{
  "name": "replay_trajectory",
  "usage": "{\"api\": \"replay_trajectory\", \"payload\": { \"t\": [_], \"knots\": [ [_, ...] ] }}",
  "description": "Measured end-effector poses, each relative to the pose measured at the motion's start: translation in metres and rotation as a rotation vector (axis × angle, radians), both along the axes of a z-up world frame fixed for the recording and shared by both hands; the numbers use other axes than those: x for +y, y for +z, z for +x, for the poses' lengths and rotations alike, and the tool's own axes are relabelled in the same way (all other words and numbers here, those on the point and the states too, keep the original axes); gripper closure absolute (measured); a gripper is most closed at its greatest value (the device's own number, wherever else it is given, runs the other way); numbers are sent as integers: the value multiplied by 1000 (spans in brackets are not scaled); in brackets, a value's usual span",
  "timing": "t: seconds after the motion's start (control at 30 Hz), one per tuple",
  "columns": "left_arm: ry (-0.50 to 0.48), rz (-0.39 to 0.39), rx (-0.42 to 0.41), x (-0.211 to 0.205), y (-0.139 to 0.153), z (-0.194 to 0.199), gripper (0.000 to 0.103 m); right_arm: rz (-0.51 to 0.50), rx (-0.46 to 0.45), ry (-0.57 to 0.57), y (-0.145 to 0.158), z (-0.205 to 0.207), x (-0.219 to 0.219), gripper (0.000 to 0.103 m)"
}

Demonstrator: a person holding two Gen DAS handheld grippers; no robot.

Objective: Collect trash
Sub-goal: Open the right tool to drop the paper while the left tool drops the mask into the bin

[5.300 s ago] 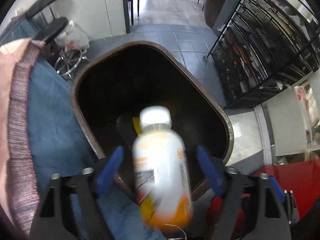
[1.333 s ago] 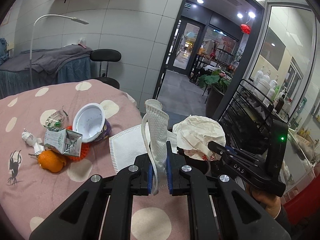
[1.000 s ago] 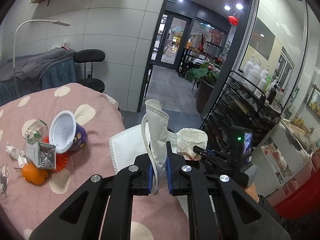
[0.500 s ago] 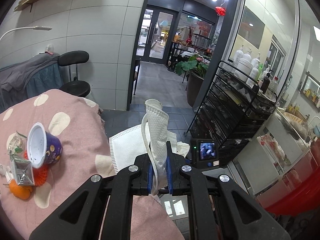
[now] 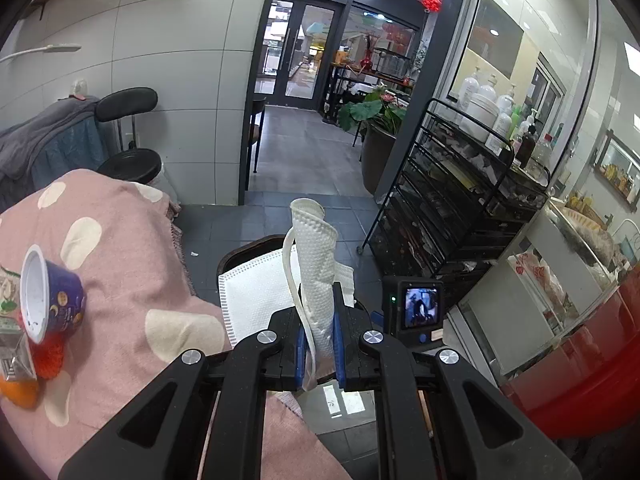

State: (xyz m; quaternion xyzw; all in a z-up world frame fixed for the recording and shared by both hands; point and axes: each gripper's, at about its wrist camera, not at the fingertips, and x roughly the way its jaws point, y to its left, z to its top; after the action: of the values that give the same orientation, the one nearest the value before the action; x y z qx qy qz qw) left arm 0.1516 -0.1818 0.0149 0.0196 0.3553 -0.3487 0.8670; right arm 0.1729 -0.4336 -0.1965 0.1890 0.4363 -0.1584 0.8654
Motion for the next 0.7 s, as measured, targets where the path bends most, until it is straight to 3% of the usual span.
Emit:
{"api": "replay_trajectory", "payload": {
  "t": [0.47,0.7],
  "knots": [
    [-67,65,61,-50,-28,17,92,18,-30,-70,9,-48,-15,34],
    [-79,117,93,-77,-49,31,92,22,-38,-100,10,-65,-19,27]
  ]
}}
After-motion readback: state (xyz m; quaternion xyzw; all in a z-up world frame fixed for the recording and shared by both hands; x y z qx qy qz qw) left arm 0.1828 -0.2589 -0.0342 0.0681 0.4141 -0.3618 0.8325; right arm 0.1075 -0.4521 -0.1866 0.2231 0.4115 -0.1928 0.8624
